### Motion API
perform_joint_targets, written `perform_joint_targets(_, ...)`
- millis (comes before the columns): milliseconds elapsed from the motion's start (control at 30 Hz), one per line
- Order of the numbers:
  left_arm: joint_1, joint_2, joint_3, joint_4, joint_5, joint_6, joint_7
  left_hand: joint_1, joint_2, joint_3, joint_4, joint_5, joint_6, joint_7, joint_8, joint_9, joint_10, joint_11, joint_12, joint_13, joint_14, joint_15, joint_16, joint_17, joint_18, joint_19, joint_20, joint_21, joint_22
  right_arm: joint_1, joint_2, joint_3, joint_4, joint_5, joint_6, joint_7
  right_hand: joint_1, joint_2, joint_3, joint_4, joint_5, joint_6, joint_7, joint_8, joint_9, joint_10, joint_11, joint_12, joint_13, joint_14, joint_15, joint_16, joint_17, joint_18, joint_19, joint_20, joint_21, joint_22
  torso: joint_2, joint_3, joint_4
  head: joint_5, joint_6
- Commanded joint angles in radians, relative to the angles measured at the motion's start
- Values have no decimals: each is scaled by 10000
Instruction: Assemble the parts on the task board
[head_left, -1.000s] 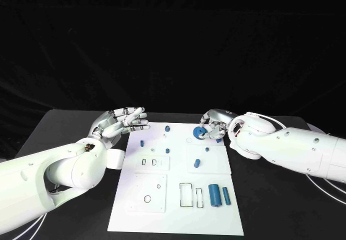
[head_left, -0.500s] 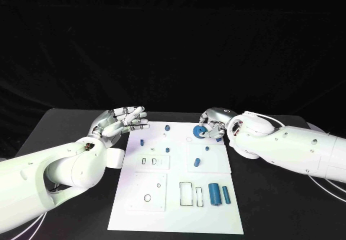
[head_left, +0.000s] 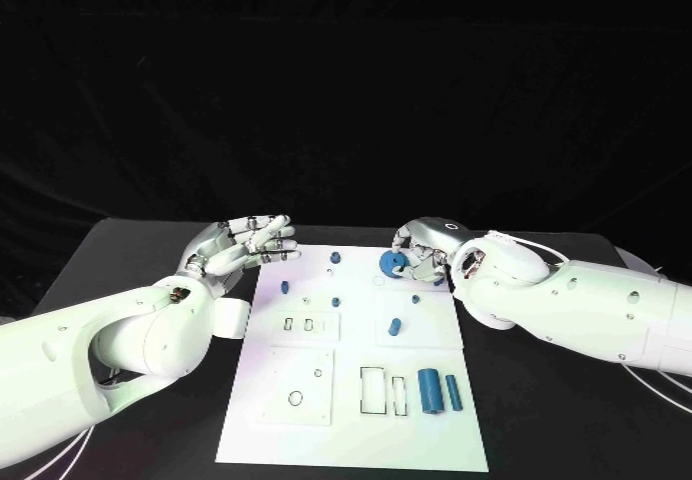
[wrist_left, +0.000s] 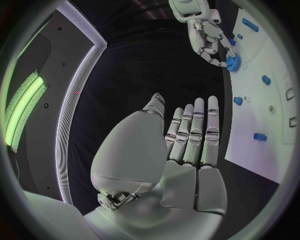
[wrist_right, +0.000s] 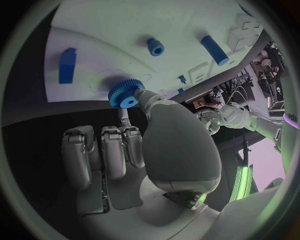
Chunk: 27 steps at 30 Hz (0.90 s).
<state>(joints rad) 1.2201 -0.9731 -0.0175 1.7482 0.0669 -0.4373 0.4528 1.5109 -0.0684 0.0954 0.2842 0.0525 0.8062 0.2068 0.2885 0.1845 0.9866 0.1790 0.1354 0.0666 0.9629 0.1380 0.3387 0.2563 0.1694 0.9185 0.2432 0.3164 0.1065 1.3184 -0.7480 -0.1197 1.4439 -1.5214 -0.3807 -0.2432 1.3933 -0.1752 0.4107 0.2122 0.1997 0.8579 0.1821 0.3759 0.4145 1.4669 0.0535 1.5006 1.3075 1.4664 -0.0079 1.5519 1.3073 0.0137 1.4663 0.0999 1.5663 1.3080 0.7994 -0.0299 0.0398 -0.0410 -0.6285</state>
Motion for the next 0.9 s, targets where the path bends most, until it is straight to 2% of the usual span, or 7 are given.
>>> perform_joint_targets(33,21,21,9,6,21,194,55,45,41,27,-2,-21,-70,285,-45,-15,36,39,-48,2,-95,-3,-52,18,142,3,43,-49,-17,20,7,16,361,-909,-888,-186,-149,-19,148,-11,221,705,-571,1,5,393,-69,29,1852,946,-106,56,2175,-137,1045,-65,45,2627,-5,-5,-7,6,21)
perform_joint_targets(200,21,31,9,6,21,197,60,45,41,27,-2,-21,-70,285,-45,-15,36,39,-48,2,-95,-3,-52,18,142,3,43,-49,-17,36,274,23,648,-1402,-1055,-278,-162,-43,196,-27,295,723,-576,-17,-1,394,-77,27,1851,947,-115,57,2175,-137,1045,-76,45,2627,4,2,-5,22,23)
perform_joint_targets(367,21,50,9,6,21,202,62,45,41,27,-2,-21,-70,285,-45,-15,36,39,-48,2,-95,-3,-52,18,142,3,43,-49,-17,41,746,23,593,-1614,-1078,-333,-172,-44,206,-25,305,726,-575,-22,-3,401,-77,34,1859,946,-116,56,2174,-137,1045,-78,45,2627,7,-3,20,15,16)
perform_joint_targets(533,21,73,9,4,21,205,66,49,45,29,-2,-21,-68,284,-46,-15,39,38,-52,2,-95,-3,-54,21,143,4,43,-52,-19,23,1291,2,283,-1670,-1020,-310,-193,-37,226,-17,316,734,-575,-29,-5,396,-77,28,1853,943,-118,52,2160,-137,1045,-81,45,2627,9,-16,30,24,14)
perform_joint_targets(700,21,92,9,2,21,206,66,49,45,29,-2,-21,-68,284,-46,-15,39,38,-52,2,-95,-3,-54,21,143,4,43,-52,-19,-63,1792,-24,-141,-1625,-931,-268,-208,-37,233,-11,316,733,-573,-36,-7,390,-76,22,1846,943,-119,51,2157,-137,1045,-82,45,2627,10,-9,15,41,3)
perform_joint_targets(900,21,114,9,-2,21,211,69,49,45,29,-2,-21,-68,284,-46,-15,39,38,-52,2,-95,-3,-54,21,143,4,43,-52,-19,-237,2318,-42,-664,-1466,-819,-249,-240,-48,244,-1,310,722,-566,-55,-14,394,-73,24,1850,943,-119,51,2157,-137,1045,-85,45,2627,10,-5,28,46,-31)
